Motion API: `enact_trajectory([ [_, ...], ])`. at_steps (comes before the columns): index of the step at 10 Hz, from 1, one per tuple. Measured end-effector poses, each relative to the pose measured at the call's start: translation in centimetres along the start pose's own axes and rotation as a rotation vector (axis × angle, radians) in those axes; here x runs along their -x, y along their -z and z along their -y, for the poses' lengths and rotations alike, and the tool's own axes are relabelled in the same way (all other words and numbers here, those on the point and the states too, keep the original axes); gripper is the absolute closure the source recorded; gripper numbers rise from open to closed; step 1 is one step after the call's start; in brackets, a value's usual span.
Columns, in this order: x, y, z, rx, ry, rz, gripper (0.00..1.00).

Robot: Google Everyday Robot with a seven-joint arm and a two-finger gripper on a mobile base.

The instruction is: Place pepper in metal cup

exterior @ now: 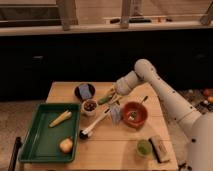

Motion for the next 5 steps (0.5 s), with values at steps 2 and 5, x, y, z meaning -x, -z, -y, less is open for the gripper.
enact_trajectory([
  [2,-0.2,0.2,0.1,-0.014,-0.002,0.003,0.99],
  [5,-1.2,1.9,1.3,-0.073,-0.017,-0.005,0.99],
])
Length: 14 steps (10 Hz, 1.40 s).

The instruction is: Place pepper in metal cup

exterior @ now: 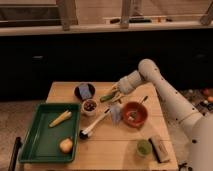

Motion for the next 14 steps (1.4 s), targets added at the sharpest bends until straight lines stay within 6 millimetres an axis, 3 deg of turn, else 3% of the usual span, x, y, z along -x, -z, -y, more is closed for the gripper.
enact_trajectory([
  [6,-1.5,1.8,2.6,-0.063,-0.035,-0.032,0.99],
  [14,-3.1,2.8,4.5,-0.087,-0.082,-0.057,0.99],
])
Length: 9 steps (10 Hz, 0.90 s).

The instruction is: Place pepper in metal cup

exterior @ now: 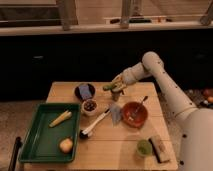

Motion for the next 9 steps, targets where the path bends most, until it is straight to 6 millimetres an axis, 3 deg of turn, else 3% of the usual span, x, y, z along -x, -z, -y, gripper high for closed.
enact_trajectory([
  [9,-1.3,-0.2,1.9,-0.006,-0.034,-0.019,0.99],
])
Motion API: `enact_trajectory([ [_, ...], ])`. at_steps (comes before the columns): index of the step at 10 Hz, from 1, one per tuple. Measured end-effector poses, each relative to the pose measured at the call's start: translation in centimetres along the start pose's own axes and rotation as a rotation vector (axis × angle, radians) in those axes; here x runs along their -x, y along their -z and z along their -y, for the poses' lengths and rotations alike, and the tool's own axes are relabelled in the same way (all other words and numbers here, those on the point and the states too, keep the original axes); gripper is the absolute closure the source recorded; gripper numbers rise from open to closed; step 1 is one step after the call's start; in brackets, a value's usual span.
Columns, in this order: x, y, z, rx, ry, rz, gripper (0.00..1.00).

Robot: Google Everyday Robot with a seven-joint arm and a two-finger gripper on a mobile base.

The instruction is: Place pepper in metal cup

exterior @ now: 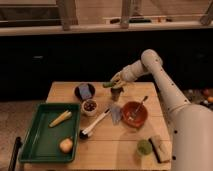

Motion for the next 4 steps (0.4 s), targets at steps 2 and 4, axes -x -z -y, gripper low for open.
enact_trajectory([
  [2,-0.1,-0.18,0.24,0.003,-0.005,-0.001,0.99],
  [4,-0.39,-0.46,0.45,0.006,-0.012,0.0,0.99],
])
